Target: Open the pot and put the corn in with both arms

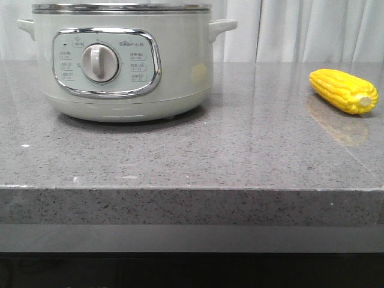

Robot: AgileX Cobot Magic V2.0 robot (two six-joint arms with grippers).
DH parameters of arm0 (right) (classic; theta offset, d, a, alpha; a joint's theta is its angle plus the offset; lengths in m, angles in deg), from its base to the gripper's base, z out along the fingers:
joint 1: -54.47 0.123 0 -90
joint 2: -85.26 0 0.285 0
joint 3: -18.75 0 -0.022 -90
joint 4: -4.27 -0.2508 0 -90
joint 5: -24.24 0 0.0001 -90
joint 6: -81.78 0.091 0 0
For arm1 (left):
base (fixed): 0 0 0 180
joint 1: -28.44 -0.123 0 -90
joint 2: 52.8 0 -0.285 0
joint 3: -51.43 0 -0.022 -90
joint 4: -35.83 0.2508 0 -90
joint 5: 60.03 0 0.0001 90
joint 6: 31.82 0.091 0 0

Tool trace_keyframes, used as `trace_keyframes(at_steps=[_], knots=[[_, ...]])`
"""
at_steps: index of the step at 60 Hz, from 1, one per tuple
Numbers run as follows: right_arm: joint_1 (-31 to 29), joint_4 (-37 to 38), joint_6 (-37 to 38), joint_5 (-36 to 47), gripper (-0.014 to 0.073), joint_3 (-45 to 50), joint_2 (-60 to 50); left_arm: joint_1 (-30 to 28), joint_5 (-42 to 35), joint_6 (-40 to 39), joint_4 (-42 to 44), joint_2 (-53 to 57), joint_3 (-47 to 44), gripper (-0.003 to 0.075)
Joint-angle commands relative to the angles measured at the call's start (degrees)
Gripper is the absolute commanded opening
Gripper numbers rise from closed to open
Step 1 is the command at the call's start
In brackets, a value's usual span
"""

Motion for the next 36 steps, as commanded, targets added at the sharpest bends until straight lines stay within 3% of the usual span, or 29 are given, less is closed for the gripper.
trace_keyframes(at_steps=[1,6,10,16,19,23,36], knots=[[-0.3,0.2,-0.4,3.4,0.0028,-1.5,1.1,0.4,-4.2,-0.4,0.2,-0.7,1.6,-0.0018],[-0.3,0.2,-0.4,3.2,0.0177,-1.5,1.1,0.4,-4.0,-0.4,0.3,-0.7,1.6,0.0033],[-0.3,0.2,-0.4,3.0,0.0330,-1.5,1.1,0.4,-4.0,-0.3,0.5,-0.7,1.6,0.0134],[-0.3,0.2,-0.4,2.6,0.0495,-1.5,1.1,0.4,-3.9,-0.3,1.9,-0.7,1.6,0.0378],[-0.3,0.2,-0.4,2.6,0.0525,-1.5,1.1,0.4,-3.8,-0.3,2.2,-0.7,1.6,0.0463],[-0.3,0.2,-0.4,2.6,0.0528,-1.5,1.1,0.4,-3.2,-0.3,2.2,-0.7,1.6,0.0521],[-0.3,0.2,-0.4,2.6,0.0528,-1.5,1.1,3.3,-4.2,-0.1,0.9,-2.5,1.9,0.0526]])
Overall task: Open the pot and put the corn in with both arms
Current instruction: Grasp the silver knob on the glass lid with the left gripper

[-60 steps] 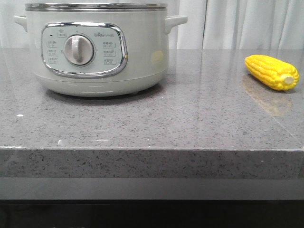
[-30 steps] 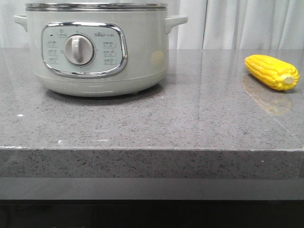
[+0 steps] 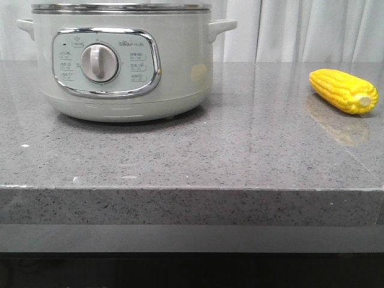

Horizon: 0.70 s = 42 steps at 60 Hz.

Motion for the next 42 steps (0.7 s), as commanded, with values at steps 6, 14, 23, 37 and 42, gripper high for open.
trace_keyframes(at_steps=[6,14,23,37,42], knots=[[-0.3,0.2,-0.4,3.8,0.0528,-1.5,0.9,6.7,-7.5,0.1,-1.2,-4.5,2.5,0.0526],[-0.3,0.2,-0.4,3.8,0.0528,-1.5,0.9,12.2,-11.4,0.1,-1.1,-10.0,4.8,0.0526],[-0.3,0.2,-0.4,3.8,0.0528,-1.5,0.9,17.3,-19.0,0.1,-1.1,-17.3,7.7,0.0526],[-0.3,0.2,-0.4,3.8,0.0528,-1.5,0.9,21.2,-26.1,0.1,-1.1,-31.6,15.1,0.0526],[-0.3,0.2,-0.4,3.8,0.0528,-1.5,0.9,21.4,-27.1,0.1,-1.1,-36.4,18.4,0.0526]])
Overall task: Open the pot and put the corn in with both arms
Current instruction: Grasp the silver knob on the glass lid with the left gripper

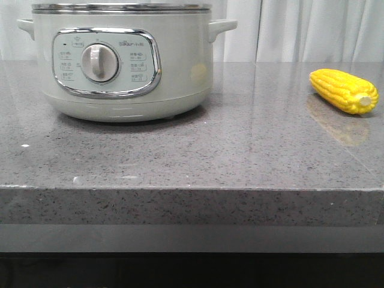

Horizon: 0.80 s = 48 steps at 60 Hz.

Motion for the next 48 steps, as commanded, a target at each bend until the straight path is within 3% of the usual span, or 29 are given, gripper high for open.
trace_keyframes(at_steps=[1,24,48], knots=[[-0.3,0.2,-0.4,3.9,0.0528,-1.5,0.9,0.5,-6.3,0.1,-0.5,-3.7,4.8,0.0526],[-0.3,0.2,-0.4,3.9,0.0528,-1.5,0.9,0.5,-6.3,0.1,-0.5,-21.4,19.9,0.0526],[-0.3,0.2,-0.4,3.8,0.0528,-1.5,0.9,0.5,-8.3,0.1,-0.5,-27.5,22.0,0.0490]])
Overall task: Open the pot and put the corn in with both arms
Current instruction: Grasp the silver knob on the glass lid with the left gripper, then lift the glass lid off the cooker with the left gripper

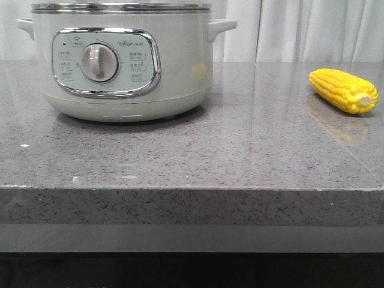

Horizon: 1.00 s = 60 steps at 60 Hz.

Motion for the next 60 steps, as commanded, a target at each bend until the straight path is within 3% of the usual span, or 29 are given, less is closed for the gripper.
trace_keyframes(at_steps=[1,33,51,60], knots=[[-0.3,0.2,-0.4,4.0,0.0528,-1.5,0.9,0.4,-5.8,0.1,-0.5,1.5,2.1,0.0483],[-0.3,0.2,-0.4,4.0,0.0528,-1.5,0.9,0.4,-7.7,0.1,-0.5,-0.5,2.1,0.0332],[-0.3,0.2,-0.4,4.0,0.0528,-1.5,0.9,0.4,-7.6,0.1,-0.5,-0.5,2.1,0.0151],[-0.3,0.2,-0.4,4.0,0.0528,-1.5,0.9,0.4,-6.9,0.1,-0.5,0.4,3.6,0.0146]])
